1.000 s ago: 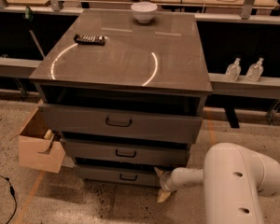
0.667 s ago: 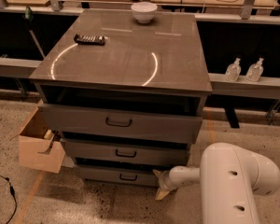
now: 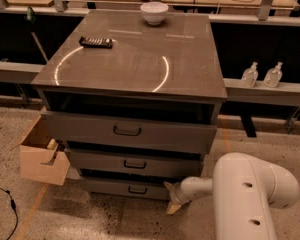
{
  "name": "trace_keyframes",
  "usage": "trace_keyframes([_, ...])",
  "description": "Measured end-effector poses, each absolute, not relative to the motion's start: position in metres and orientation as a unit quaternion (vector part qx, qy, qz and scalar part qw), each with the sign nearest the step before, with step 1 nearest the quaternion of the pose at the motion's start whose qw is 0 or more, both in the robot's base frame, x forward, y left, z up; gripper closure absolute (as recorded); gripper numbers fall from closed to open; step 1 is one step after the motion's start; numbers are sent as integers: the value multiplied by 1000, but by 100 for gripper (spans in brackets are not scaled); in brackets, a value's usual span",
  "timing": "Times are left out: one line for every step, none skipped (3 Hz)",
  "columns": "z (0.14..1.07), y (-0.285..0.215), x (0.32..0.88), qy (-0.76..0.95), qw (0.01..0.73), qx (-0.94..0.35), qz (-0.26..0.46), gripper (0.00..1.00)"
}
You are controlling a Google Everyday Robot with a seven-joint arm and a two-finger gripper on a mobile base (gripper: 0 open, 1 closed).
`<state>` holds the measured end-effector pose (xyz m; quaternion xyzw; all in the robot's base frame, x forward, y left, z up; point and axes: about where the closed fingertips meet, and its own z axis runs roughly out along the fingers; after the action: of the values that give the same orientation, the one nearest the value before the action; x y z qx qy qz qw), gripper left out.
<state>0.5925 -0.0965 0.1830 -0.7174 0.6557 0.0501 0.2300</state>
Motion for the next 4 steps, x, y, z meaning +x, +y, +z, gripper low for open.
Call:
trace_keyframes([190, -104, 585, 659, 217, -718, 55, 28])
trace_keyframes([191, -110, 576, 661, 206, -719, 63, 28])
trace_keyframes([187, -112, 563, 663, 193, -719, 73, 30])
trace_keyframes([183, -110, 549, 665, 181, -720, 86, 31])
